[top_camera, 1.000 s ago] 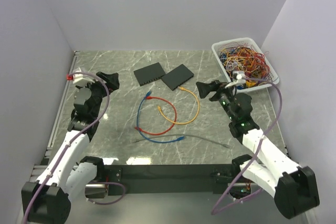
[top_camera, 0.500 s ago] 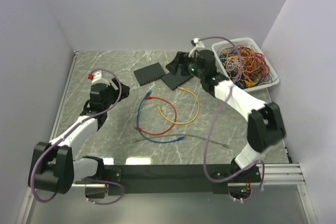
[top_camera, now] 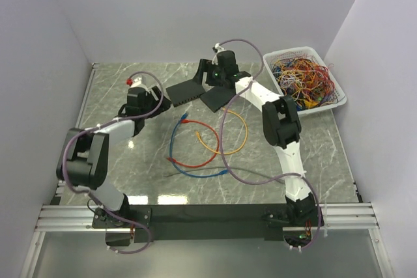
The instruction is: Insert the plug into the switch port
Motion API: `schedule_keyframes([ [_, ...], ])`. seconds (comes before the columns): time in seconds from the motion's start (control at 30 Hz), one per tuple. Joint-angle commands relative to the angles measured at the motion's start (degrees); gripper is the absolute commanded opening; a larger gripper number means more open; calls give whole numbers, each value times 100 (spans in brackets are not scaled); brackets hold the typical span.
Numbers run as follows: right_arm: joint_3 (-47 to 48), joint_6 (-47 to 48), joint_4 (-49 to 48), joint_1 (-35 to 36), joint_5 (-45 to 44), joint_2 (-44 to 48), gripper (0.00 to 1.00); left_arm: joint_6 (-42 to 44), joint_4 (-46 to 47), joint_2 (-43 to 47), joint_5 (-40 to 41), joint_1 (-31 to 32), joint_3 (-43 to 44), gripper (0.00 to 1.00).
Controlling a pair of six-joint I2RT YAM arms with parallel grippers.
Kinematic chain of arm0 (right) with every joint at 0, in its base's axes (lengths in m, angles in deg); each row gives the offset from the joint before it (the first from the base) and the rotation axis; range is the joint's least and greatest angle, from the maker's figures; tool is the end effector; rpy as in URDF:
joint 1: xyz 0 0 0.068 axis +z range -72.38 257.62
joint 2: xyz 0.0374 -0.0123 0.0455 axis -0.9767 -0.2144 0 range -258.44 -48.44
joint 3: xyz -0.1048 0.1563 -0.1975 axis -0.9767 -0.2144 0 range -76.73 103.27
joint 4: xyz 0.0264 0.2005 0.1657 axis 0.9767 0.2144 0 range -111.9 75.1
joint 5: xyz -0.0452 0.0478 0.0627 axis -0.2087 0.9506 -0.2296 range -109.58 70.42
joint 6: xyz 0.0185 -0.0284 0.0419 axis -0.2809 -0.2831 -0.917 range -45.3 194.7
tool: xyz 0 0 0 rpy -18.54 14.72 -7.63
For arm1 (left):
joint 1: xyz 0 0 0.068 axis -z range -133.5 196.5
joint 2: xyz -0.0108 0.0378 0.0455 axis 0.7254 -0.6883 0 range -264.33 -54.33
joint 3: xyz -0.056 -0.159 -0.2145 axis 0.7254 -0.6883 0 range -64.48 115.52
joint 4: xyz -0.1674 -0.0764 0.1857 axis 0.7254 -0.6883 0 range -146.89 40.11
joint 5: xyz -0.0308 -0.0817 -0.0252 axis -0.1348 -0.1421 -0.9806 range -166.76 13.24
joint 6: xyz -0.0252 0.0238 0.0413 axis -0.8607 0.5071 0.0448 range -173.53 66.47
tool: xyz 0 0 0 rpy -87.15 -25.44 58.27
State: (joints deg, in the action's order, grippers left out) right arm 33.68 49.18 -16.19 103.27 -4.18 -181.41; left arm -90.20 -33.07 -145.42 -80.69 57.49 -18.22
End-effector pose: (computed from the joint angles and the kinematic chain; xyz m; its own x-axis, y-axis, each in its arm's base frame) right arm 0.4868 0.2442 0.2168 -0.6560 0.1458 -0.7406 -0.3829 0.7812 0.4930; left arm 0.3310 -0.0668 0.1959 -0.5187 -0.5062 -0.6890 -0.0751 0.8297 -0.5531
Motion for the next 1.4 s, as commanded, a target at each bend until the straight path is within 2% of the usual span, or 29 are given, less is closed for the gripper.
schedule_keyframes([
  [0.0, 735, 12, 219, -42, 86, -237, 87, 107, 234, -478, -170, 18, 497, 75],
  [0.3, 1878, -366, 509, -139, 148, -1169, 87, 89, 137, -1692, -390, 18, 1587, 72],
  [0.67, 2766, -1060, 1282, -209, 323, -1794, 84, 2, 94, -2123, -583, 35, 2124, 71],
  [0.97, 2705, -1623, 1572, -131, 1430, -2013, 77, -60, 32, -2159, -610, 193, 2212, 70],
  [1.13, 2346, -1597, 1670, 10, 1432, -1953, 75, -200, 67, -2150, -645, 229, 2072, 69],
  [1.27, 1791, -1588, 1248, 10, 1430, -1601, 74, -183, 32, -2071, -610, 238, 1931, 69],
  [1.37, 1695, -1527, 1047, -25, 1493, -1330, 69, -96, -12, -1905, -452, 229, 1843, 68],
])
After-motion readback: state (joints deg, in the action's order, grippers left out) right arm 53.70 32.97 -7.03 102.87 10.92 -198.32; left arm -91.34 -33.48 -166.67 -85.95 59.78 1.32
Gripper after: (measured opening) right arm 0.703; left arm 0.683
